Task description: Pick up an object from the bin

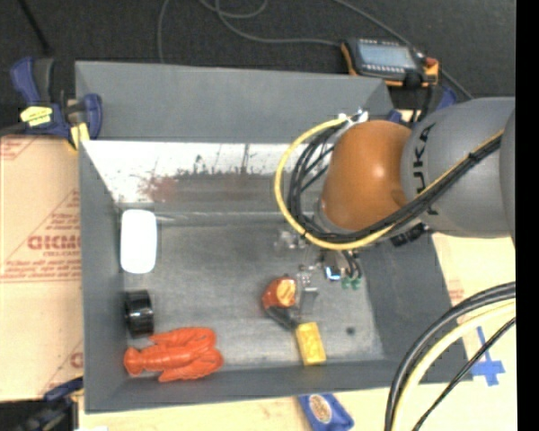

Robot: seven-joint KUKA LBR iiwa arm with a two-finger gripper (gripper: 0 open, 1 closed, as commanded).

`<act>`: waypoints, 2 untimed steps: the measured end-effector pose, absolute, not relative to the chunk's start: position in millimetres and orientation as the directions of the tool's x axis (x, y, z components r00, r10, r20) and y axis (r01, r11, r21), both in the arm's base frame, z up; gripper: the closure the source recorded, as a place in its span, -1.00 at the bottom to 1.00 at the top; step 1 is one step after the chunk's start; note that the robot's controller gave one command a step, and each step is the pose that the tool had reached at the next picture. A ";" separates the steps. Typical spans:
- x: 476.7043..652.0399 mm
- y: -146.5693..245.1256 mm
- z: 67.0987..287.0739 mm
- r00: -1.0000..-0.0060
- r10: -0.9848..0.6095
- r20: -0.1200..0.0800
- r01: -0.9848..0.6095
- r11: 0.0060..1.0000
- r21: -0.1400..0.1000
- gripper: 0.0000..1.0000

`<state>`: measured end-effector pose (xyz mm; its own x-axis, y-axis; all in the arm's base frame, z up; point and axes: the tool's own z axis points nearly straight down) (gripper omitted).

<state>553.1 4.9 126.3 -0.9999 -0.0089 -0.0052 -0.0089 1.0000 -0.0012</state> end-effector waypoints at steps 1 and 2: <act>541.4 6.6 81.7 -0.983 0.184 0.000 0.184 0.983 0.001 -1.00; 539.5 15.5 72.0 -0.998 -0.060 0.005 -0.060 0.998 0.003 1.00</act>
Offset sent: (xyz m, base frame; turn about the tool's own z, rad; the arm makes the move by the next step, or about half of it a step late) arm -0.0139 0.0094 -0.0563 -0.0523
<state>539.5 15.5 72.0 -0.9982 -0.0604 0.0048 -0.0604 0.9982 0.0028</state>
